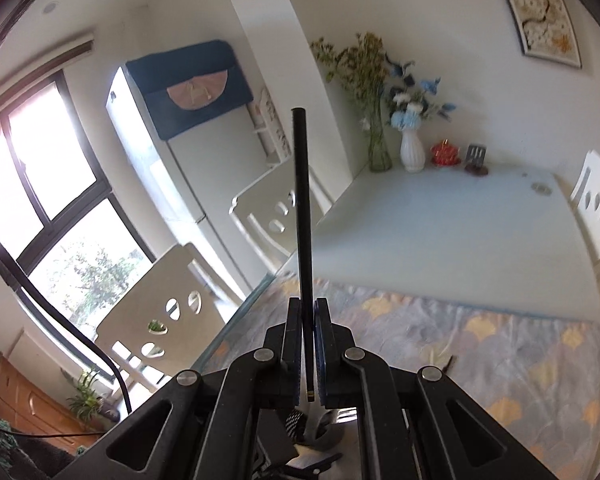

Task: Organize utensils
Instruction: 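Carry the chopstick over the black holder and lower it inside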

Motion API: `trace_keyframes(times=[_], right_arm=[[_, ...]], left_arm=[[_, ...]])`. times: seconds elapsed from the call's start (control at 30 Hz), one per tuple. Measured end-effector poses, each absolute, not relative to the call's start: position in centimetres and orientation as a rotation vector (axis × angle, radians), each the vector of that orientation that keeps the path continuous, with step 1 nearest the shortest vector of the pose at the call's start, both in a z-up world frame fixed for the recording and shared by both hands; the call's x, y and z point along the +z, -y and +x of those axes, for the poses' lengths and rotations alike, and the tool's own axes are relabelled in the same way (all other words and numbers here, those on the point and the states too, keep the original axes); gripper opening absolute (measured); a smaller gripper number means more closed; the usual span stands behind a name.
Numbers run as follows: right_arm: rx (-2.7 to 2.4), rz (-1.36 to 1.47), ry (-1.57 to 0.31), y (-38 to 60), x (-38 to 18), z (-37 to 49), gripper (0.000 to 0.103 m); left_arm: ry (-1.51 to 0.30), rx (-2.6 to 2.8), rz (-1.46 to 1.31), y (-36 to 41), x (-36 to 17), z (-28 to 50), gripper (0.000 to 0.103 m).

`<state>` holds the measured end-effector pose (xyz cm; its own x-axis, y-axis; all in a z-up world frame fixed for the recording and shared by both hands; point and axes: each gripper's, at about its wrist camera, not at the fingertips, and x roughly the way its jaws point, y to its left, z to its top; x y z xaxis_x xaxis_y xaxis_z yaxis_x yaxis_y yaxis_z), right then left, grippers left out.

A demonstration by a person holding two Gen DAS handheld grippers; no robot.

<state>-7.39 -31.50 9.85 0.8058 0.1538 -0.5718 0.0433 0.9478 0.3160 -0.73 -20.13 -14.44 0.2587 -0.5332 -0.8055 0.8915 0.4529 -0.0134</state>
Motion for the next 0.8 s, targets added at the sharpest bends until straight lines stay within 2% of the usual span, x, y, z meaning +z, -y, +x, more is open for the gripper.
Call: trace_keyframes(times=[0.23, 0.8], right_arm=[[0.086, 0.363, -0.704, 31.1, 7.0, -7.1, 0.005], [0.107, 0.398, -0.800, 31.5, 5.2, -6.6, 0.007]], left_arm=[[-0.845, -1.022, 0.503, 20.1, -14.4, -0.7, 0.089], [-0.845, -1.022, 0.503, 20.2, -14.4, -0.8, 0.089]])
